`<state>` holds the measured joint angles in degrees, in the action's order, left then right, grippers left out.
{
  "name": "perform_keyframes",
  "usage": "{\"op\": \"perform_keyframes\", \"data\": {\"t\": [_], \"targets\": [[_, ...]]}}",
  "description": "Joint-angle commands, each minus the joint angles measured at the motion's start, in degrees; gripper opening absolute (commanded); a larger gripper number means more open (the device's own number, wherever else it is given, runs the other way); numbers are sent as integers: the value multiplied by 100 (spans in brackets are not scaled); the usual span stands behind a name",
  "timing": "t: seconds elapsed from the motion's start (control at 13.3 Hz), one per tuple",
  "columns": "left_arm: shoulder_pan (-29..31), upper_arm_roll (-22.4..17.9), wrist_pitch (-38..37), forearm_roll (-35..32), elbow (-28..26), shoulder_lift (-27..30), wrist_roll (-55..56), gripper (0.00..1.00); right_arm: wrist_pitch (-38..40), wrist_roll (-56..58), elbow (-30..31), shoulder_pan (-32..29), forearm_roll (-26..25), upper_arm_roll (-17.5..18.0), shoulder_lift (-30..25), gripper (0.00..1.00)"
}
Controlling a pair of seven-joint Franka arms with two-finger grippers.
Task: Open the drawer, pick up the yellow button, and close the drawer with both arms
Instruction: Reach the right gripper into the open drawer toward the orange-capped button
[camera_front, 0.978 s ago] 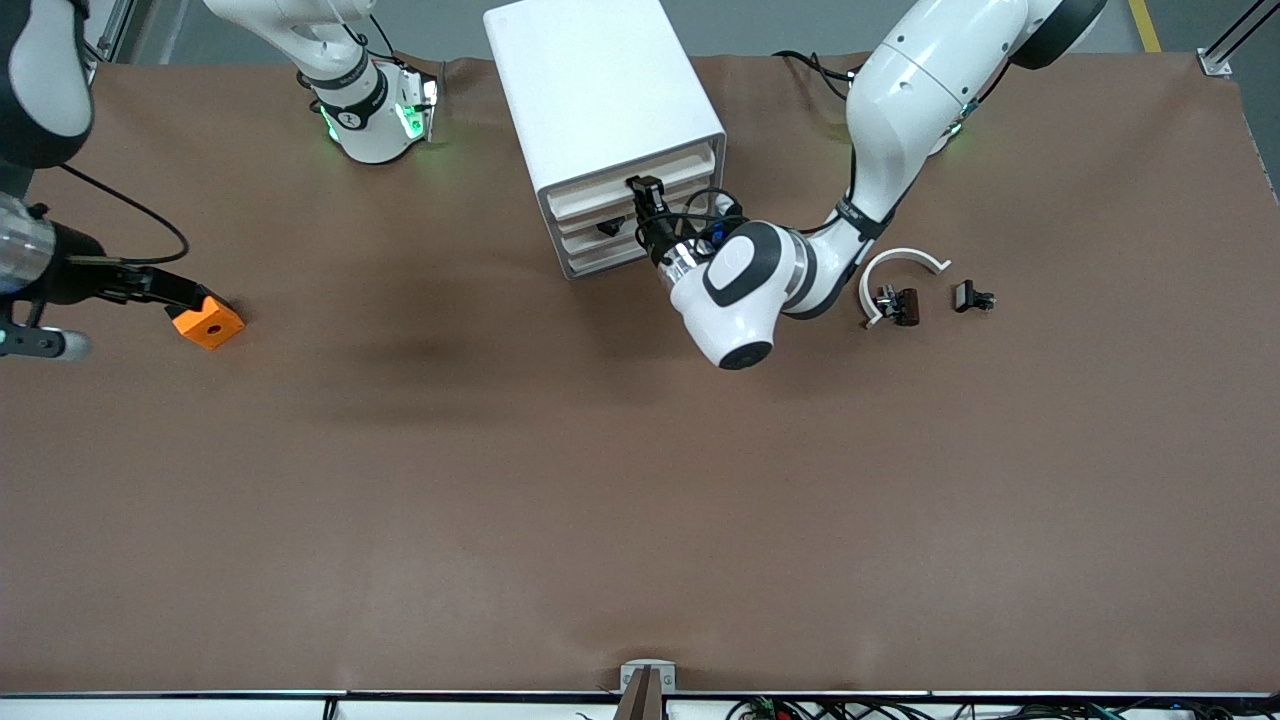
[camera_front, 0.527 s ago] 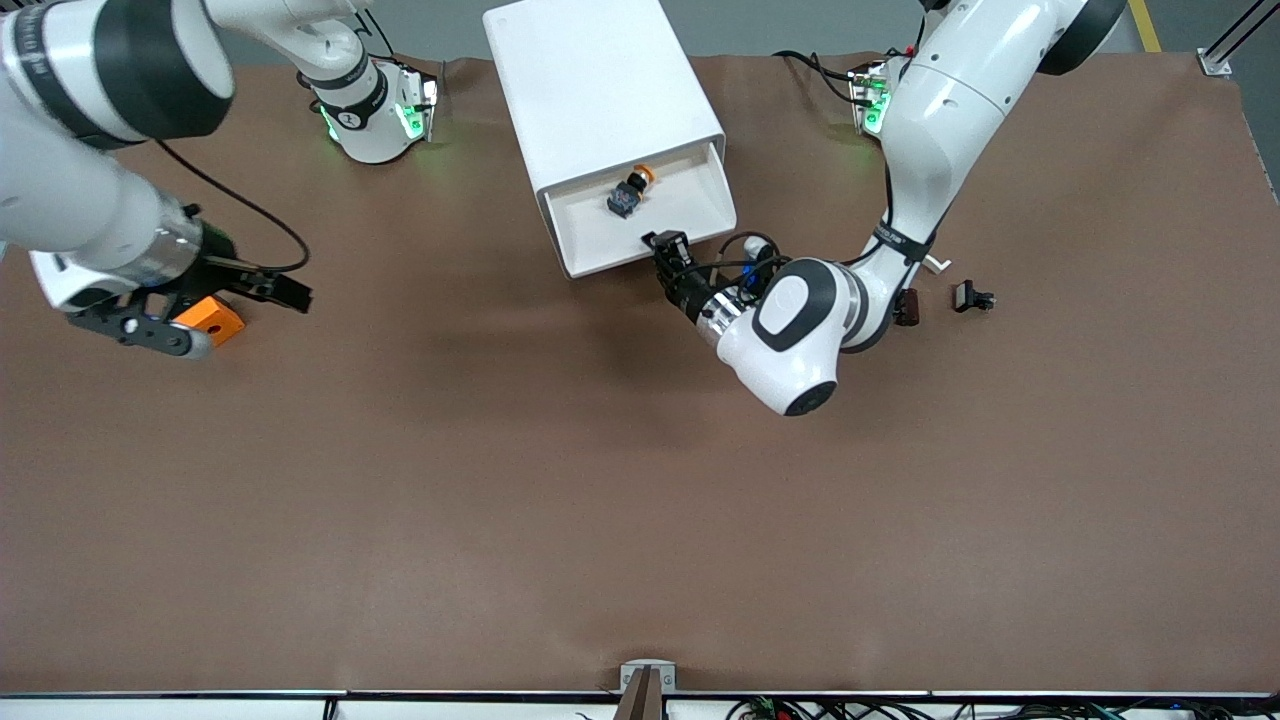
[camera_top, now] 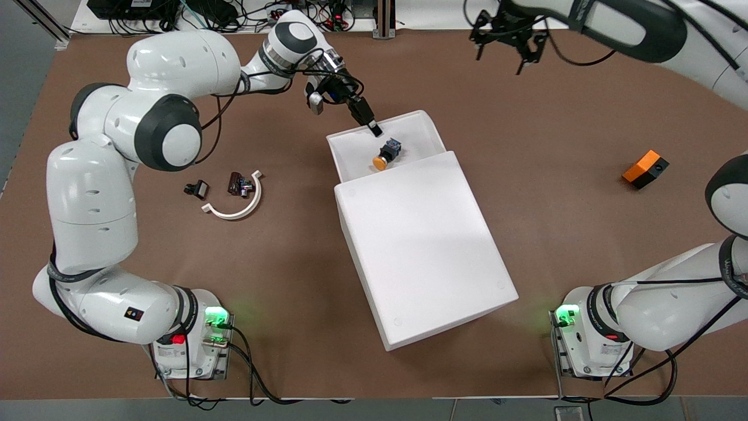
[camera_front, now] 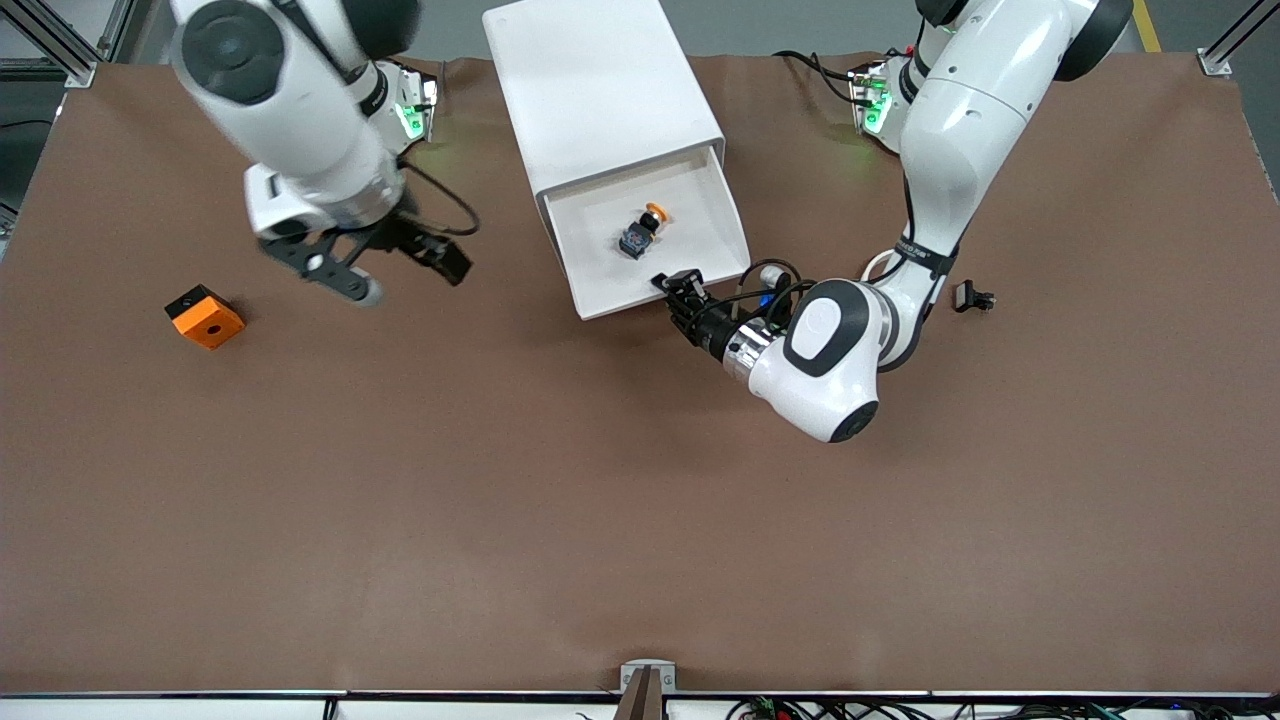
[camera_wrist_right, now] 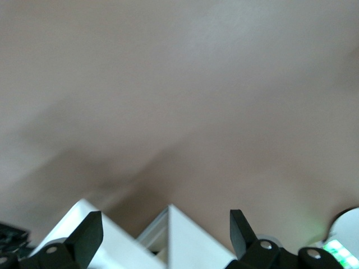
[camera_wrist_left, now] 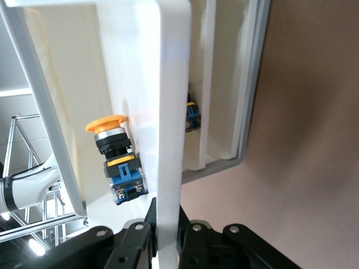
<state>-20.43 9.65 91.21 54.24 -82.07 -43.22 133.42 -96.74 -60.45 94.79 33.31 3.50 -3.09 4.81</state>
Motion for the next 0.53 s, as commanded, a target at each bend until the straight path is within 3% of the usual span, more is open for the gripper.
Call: {"op": "perform_keyframes", "data": {"t": [0.0,0.45], "targets": [[-172,-297,889,-176,287,-274,-430,99,-335,-1140,31,674,28,-87,107,100],[4,-420,644,-499,778,-213,-457,100,-1083,-2664,-65,1730,-69,-87,783,100]]}}
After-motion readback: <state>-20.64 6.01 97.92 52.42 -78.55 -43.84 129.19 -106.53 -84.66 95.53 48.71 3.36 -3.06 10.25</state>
